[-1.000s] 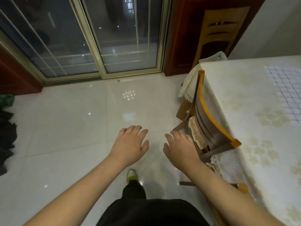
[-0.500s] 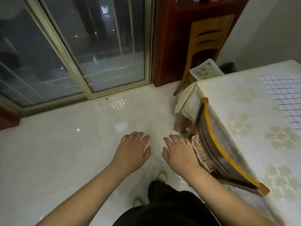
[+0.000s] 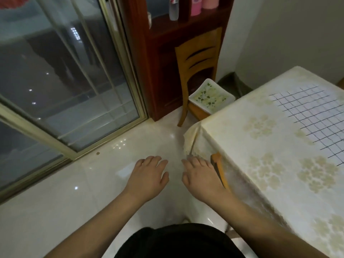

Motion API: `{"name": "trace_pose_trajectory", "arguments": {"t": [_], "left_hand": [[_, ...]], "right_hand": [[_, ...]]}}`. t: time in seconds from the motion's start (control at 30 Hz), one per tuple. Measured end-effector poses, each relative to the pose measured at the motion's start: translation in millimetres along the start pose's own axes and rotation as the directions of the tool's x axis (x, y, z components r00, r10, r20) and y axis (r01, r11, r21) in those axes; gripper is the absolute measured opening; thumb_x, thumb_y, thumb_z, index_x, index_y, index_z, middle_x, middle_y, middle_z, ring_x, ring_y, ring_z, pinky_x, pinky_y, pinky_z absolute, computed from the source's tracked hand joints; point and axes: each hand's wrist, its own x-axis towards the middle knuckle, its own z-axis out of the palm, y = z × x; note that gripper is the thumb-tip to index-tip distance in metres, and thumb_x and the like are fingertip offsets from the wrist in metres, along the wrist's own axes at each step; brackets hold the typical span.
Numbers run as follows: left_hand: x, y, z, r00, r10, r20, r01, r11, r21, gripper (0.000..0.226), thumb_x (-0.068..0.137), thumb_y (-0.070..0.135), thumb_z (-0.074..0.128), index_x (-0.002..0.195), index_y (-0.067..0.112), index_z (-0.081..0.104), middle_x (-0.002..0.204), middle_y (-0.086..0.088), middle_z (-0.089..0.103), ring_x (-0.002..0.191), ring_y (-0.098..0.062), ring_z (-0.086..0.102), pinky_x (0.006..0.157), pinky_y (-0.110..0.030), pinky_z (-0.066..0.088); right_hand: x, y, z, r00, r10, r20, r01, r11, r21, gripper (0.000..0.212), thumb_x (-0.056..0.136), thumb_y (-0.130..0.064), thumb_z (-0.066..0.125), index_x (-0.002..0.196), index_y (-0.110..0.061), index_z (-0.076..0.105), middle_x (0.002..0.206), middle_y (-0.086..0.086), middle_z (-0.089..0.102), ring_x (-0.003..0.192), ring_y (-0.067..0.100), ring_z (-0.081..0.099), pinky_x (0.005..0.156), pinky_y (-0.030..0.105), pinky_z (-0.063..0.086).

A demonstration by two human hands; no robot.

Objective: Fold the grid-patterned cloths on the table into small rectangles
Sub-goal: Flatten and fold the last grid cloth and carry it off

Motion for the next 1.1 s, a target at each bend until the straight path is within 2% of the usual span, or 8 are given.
{"name": "trace_pose_trajectory", "arguments": {"t": [0.1, 0.23, 0.43, 0.6, 0.73, 0.83, 1.0, 1.1], "left_hand": [[40, -6, -8, 0.998, 0.063, 0.021, -0.063, 0.998, 0.020, 0.047, 0.087, 0.043, 0.039, 0.113, 0.019, 0.071, 0.109, -0.002, 0.071, 0.098, -0.021, 0.068, 0.082, -0.038, 0.054], [103, -10, -13, 0.987, 0.152, 0.053, -0.152, 0.988, 0.002, 0.048, 0.088, 0.042, 0.035, 0.112, 0.018, 0.068, 0.110, -0.002, 0.068, 0.102, -0.020, 0.063, 0.083, -0.038, 0.050], [203, -30, -23, 0.932, 0.359, 0.040, -0.359, 0.933, -0.018, 0.055, 0.089, 0.043, 0.030, 0.124, 0.018, 0.063, 0.118, -0.003, 0.066, 0.110, -0.024, 0.061, 0.089, -0.041, 0.048], [269, -54, -53, 0.841, 0.541, -0.006, -0.541, 0.841, -0.013, 0.054, 0.088, 0.042, 0.032, 0.123, 0.016, 0.065, 0.119, -0.004, 0.066, 0.111, -0.024, 0.061, 0.090, -0.042, 0.050], [318, -60, -62, 0.765, 0.644, 0.007, -0.644, 0.765, -0.014, 0.052, 0.087, 0.041, 0.035, 0.118, 0.016, 0.069, 0.114, -0.003, 0.068, 0.107, -0.025, 0.063, 0.088, -0.041, 0.051], [342, -44, -65, 0.695, 0.719, 0.006, -0.719, 0.695, -0.017, 0.050, 0.086, 0.040, 0.036, 0.115, 0.017, 0.070, 0.112, -0.002, 0.068, 0.105, -0.023, 0.064, 0.087, -0.039, 0.051], [373, 5, -66, 0.562, 0.827, 0.023, -0.826, 0.563, -0.034, 0.053, 0.087, 0.041, 0.028, 0.121, 0.018, 0.063, 0.119, -0.001, 0.063, 0.113, -0.022, 0.057, 0.095, -0.040, 0.045], [392, 39, -64, 0.470, 0.881, 0.057, -0.881, 0.472, -0.017, 0.053, 0.092, 0.041, 0.027, 0.133, 0.020, 0.053, 0.132, 0.002, 0.056, 0.124, -0.019, 0.049, 0.102, -0.039, 0.039]], "right_hand": [[25, 13, -11, 0.994, 0.113, 0.011, -0.113, 0.994, 0.003, 0.048, 0.081, -0.039, 0.035, 0.107, -0.020, 0.071, 0.106, 0.002, 0.070, 0.097, 0.022, 0.068, 0.081, 0.036, 0.054], [65, 26, -15, 0.987, 0.157, 0.040, -0.158, 0.987, 0.025, 0.068, 0.084, -0.044, 0.014, 0.133, -0.018, 0.053, 0.136, 0.008, 0.054, 0.128, 0.027, 0.048, 0.105, 0.042, 0.038], [132, 49, -24, 0.917, 0.392, -0.072, -0.393, 0.919, -0.003, 0.064, 0.084, -0.042, 0.021, 0.128, -0.016, 0.059, 0.131, 0.009, 0.060, 0.120, 0.028, 0.054, 0.099, 0.040, 0.042], [184, 45, -47, 0.830, 0.550, -0.092, -0.549, 0.835, 0.035, 0.047, 0.090, -0.035, 0.045, 0.129, -0.014, 0.059, 0.135, 0.011, 0.055, 0.124, 0.031, 0.050, 0.101, 0.041, 0.039], [201, 44, -62, 0.752, 0.647, -0.125, -0.644, 0.762, 0.066, 0.045, 0.092, -0.032, 0.047, 0.134, -0.016, 0.054, 0.142, 0.009, 0.049, 0.130, 0.029, 0.045, 0.105, 0.040, 0.035], [194, 52, -67, 0.673, 0.728, -0.134, -0.722, 0.685, 0.096, 0.045, 0.092, -0.029, 0.048, 0.136, -0.017, 0.052, 0.145, 0.007, 0.047, 0.132, 0.028, 0.044, 0.106, 0.040, 0.033], [173, 75, -68, 0.493, 0.855, -0.161, -0.844, 0.515, 0.150, 0.041, 0.084, -0.023, 0.058, 0.123, -0.013, 0.062, 0.130, 0.010, 0.061, 0.117, 0.031, 0.057, 0.096, 0.043, 0.045], [162, 95, -70, 0.426, 0.892, -0.154, -0.879, 0.448, 0.162, 0.045, 0.091, -0.025, 0.049, 0.135, -0.015, 0.053, 0.141, 0.007, 0.051, 0.128, 0.027, 0.048, 0.104, 0.041, 0.037]]}}
